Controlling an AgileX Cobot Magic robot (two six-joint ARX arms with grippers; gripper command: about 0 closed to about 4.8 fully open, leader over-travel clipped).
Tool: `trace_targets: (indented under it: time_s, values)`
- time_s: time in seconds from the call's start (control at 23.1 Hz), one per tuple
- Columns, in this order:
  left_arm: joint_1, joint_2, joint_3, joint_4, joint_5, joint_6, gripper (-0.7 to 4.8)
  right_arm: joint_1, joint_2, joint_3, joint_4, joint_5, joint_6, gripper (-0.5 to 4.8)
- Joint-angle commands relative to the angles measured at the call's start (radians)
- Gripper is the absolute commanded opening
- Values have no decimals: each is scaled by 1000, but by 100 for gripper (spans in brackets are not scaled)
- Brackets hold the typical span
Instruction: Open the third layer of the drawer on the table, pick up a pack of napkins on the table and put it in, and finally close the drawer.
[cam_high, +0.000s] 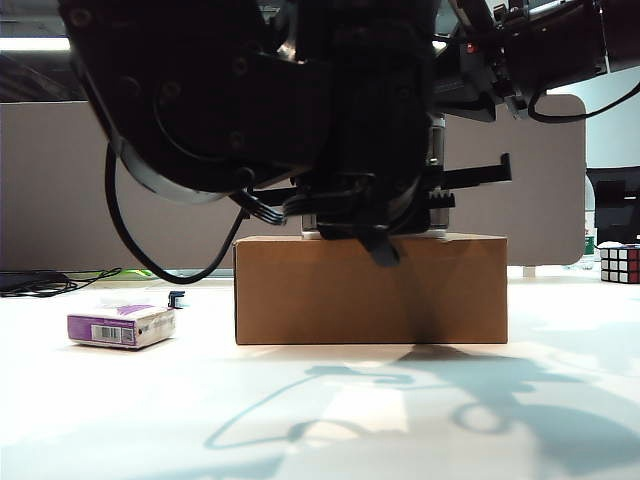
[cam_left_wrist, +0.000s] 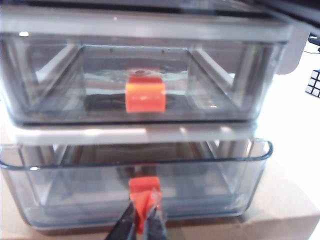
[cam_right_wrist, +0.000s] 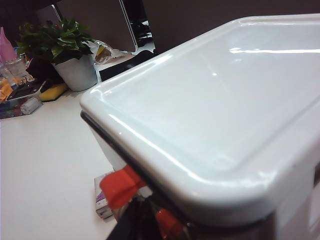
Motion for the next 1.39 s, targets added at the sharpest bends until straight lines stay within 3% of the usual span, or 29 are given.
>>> trace_targets:
  time_s: [0.04,0.61,1.13,1.17,1.39]
  values:
    - [-37,-3,2,-5,-50,3,-6,1,-1,6,18,13,0,-5]
    - [-179,-43,-79,-4,-174,-21,-6,1,-1,6,16,12,0,-5]
    - [-204,-92,-157,-6,-208,-61,-6,1,-1,6,17,12,0,-5]
    - [-216,-92,-158,-5,-220,-61,2,1,-1,6,18,12,0,-5]
    - [-257,-101,-158,-5,-219,-68,158,1,-1,6,17,8,0,-5]
